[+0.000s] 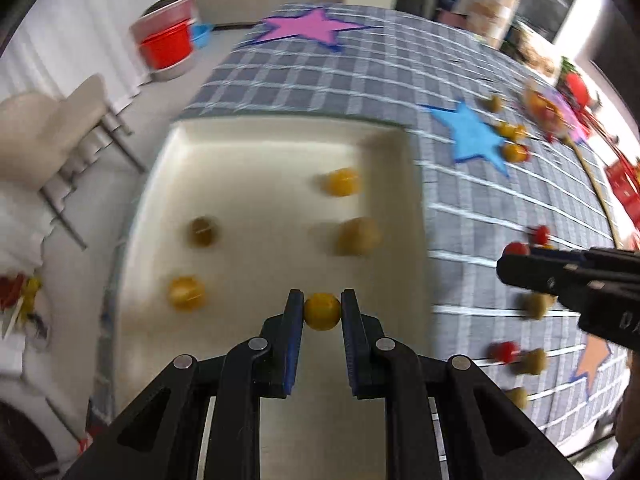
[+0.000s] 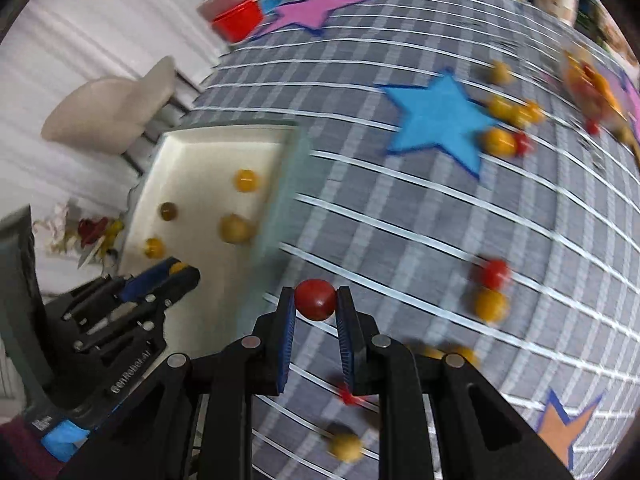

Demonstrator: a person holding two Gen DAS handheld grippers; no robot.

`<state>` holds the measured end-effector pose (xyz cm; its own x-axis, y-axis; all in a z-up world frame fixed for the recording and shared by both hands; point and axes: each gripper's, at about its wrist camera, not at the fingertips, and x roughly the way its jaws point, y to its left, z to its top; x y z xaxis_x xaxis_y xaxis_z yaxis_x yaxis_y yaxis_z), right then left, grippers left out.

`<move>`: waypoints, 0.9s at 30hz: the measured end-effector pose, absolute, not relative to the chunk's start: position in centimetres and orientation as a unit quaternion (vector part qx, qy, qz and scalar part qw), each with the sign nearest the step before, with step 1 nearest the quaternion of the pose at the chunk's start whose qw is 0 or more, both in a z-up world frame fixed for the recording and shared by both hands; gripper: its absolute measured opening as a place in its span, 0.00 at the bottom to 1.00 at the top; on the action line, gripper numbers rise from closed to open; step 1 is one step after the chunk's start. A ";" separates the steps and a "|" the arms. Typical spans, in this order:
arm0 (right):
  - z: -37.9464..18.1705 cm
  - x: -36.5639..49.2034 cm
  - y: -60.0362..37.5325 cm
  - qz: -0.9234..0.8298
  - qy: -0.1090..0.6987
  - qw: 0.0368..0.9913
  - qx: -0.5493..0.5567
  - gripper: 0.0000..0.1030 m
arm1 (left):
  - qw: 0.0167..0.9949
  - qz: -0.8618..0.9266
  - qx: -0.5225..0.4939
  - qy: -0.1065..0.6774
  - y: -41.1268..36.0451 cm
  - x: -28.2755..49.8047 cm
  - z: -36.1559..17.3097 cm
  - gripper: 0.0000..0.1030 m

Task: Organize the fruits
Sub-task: 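Carry both tomatoes to the white tray and open both tools to drop them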

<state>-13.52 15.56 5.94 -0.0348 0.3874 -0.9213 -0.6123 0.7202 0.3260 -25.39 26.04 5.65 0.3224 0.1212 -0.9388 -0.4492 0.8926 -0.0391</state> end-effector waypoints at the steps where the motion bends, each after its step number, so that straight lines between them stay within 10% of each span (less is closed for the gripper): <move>1: 5.9 -13.8 16.7 0.371 0.621 0.684 -0.093 0.21 | 0.796 0.191 -0.150 0.555 26.8 -26.1 5.4 0.20; 27: 1.1 -17.5 31.8 0.417 0.612 0.650 -0.171 0.23 | 0.764 0.277 -0.159 0.561 32.4 -31.1 2.7 0.23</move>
